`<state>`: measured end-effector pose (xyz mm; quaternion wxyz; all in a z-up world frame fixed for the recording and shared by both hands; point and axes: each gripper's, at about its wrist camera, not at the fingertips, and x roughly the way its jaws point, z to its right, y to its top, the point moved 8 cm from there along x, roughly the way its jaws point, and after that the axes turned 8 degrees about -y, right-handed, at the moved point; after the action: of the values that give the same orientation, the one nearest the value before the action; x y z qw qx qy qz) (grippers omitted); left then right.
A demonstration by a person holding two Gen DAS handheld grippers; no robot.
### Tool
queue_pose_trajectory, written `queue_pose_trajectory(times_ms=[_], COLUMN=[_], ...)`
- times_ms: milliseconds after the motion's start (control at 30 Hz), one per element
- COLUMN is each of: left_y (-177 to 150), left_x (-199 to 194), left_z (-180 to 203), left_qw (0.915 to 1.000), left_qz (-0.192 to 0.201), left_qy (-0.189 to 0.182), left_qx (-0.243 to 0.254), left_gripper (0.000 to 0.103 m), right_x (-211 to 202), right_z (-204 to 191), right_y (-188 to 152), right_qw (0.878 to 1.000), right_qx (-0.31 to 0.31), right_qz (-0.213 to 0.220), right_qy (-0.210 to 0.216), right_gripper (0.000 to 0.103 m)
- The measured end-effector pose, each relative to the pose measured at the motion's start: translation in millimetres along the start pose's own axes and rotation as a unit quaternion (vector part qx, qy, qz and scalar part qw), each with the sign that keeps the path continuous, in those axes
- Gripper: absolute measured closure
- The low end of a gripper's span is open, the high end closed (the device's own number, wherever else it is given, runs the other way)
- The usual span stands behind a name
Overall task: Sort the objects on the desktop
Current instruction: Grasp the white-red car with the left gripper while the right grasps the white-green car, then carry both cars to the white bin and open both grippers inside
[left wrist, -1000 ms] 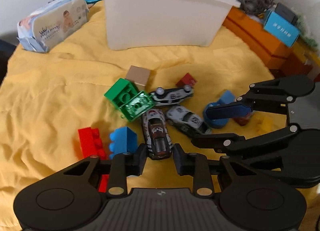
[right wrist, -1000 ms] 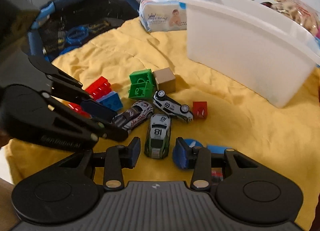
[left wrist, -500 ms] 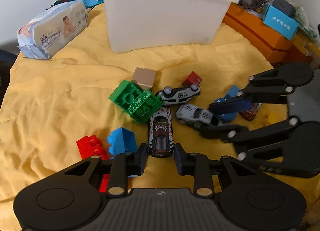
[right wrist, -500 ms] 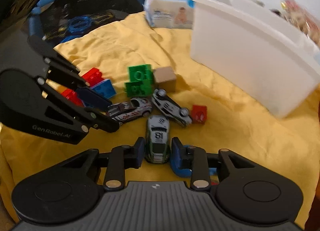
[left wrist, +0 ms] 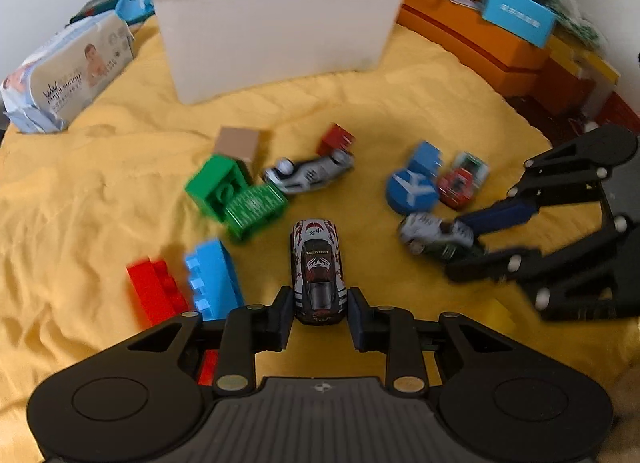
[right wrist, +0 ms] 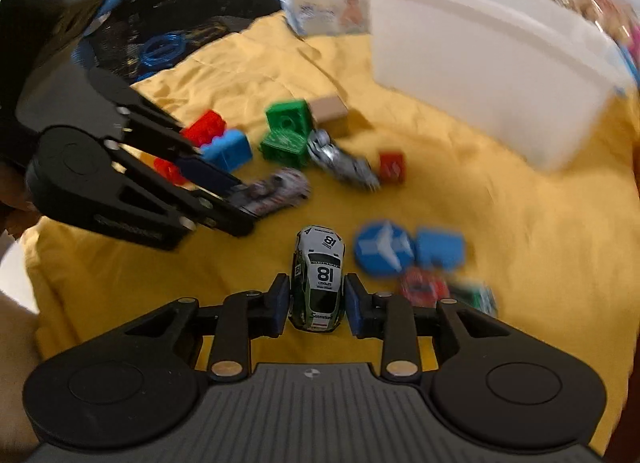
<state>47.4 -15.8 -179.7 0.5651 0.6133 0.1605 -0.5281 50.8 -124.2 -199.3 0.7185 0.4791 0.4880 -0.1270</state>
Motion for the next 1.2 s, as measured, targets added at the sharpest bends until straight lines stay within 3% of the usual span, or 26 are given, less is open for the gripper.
queue_pose_trajectory(times_ms=[200, 300, 900, 1000, 1033, 1200], left_y=[-17, -16, -10, -7, -7, 4], left_x=[-6, -5, 0, 0, 0, -12], left_z=[10, 9, 7, 6, 4, 0], left_qw=[1.0000, 0.9999, 0.9995, 0.9994, 0.9994, 0.9984], left_qz=[-0.002, 0.003, 0.018, 0.021, 0.022, 0.051], left_qy=[-0.001, -0.008, -0.012, -0.015, -0.014, -0.006], left_qx=[0.006, -0.009, -0.022, -0.024, -0.024, -0.023], left_gripper=[0.070, 0.063, 0.060, 0.064, 0.071, 0.071], right_x=[-5, -1, 4, 5, 5, -1], right_z=[15, 10, 7, 9, 9, 9], right_y=[-18, -13, -15, -13, -13, -8], right_qw=[0.999, 0.999, 0.998, 0.998, 0.998, 0.999], right_qx=[0.046, 0.042, 0.057, 0.056, 0.055, 0.047], right_qz=[-0.008, -0.007, -0.011, -0.012, -0.013, -0.006], right_qy=[-0.009, -0.010, -0.013, -0.015, -0.014, -0.022], right_gripper=[0.070, 0.066, 0.063, 0.069, 0.069, 0.070])
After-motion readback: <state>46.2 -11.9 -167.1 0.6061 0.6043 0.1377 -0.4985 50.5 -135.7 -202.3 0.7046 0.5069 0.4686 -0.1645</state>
